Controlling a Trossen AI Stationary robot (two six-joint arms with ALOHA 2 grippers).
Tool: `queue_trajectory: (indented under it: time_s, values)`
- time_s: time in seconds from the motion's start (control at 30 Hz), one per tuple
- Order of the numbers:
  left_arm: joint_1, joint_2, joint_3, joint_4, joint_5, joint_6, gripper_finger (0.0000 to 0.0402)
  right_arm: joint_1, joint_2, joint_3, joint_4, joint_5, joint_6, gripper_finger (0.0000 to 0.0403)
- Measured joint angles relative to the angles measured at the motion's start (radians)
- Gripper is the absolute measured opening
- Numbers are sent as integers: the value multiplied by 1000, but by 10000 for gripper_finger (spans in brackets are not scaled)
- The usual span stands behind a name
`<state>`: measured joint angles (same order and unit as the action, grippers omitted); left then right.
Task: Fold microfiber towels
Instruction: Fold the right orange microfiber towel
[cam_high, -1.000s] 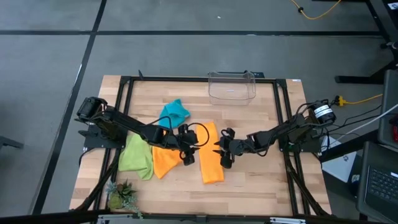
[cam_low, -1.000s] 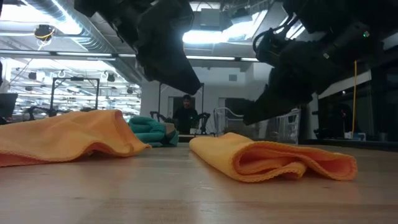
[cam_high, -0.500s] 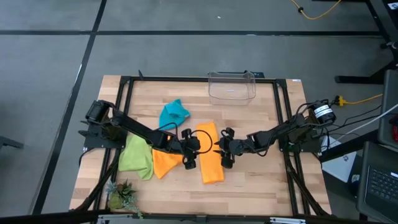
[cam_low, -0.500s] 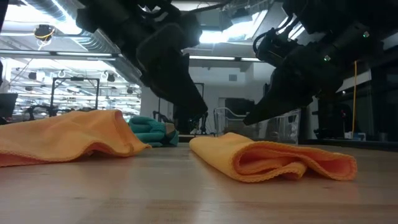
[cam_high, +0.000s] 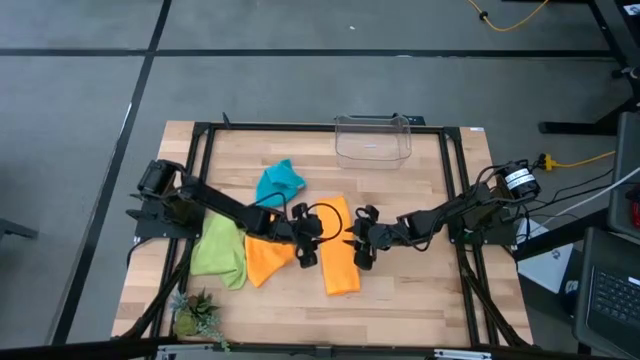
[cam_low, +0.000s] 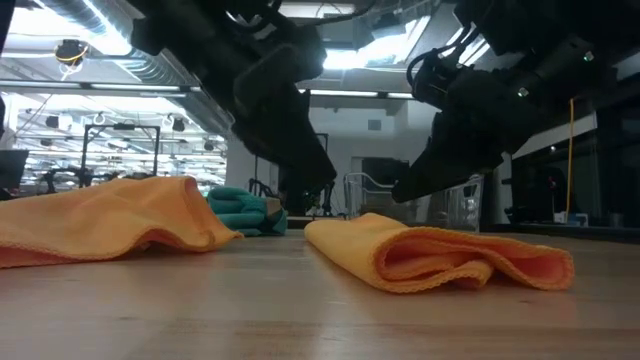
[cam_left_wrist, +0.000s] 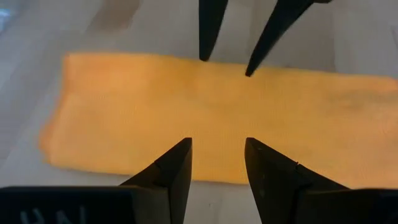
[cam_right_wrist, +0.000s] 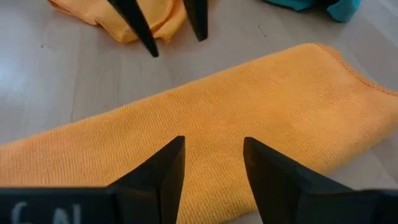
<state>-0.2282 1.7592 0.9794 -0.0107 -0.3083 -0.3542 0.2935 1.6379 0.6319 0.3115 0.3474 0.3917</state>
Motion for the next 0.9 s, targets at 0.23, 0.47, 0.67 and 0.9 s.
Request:
queue_trajectory:
  time_s: [0.23, 0.47, 0.67, 0.9]
  values:
    - [35, 10, 0, -4, 233, -341, 141, -24, 0, 0, -59, 7, 315, 166]
    - [54, 75, 0, -6, 214, -531, 141, -37, 0, 0, -227, -2, 524, 166]
    - [68, 97, 0, -11, 213, -610, 141, -47, 0, 0, -241, -55, 569, 166]
    - [120, 53, 1, -78, 212, -558, 141, -124, 0, 0, -236, -43, 490, 166]
